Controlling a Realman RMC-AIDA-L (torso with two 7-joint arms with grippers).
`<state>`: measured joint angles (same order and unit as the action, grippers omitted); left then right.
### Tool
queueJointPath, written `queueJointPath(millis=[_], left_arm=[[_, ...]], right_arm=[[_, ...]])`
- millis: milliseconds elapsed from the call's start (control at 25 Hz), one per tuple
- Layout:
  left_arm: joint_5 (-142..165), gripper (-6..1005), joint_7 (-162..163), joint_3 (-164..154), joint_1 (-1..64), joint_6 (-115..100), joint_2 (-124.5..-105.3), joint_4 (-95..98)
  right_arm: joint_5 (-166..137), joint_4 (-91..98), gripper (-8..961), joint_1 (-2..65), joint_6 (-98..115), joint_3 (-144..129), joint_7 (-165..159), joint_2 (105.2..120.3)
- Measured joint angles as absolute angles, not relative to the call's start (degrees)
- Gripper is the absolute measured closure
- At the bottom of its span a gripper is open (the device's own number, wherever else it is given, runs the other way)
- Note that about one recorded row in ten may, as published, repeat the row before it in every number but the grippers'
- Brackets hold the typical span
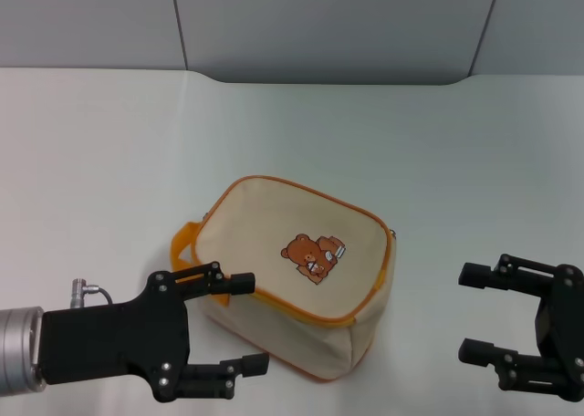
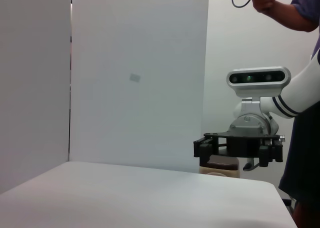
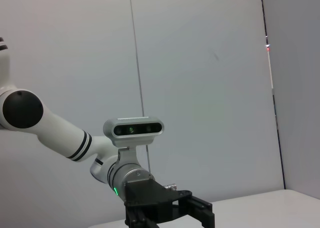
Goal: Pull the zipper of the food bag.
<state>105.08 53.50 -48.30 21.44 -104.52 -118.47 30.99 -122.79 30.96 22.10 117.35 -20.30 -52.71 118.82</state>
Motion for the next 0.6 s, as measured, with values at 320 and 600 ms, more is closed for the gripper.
queueJointPath(millis=[320, 600], left_arm=[[104.75, 175, 53.42, -48.21, 20.84, -104.46, -118.48, 30.79], [104.65, 175, 52.55, -48.05, 20.33, -104.72, -118.56, 30.71]], right_arm=[[-122.79, 31.09, 218, 22.25, 117.40, -20.30, -52.60, 118.82], [-122.50, 32.23, 219, 22.14, 117.48, -20.30, -52.53, 119.12]])
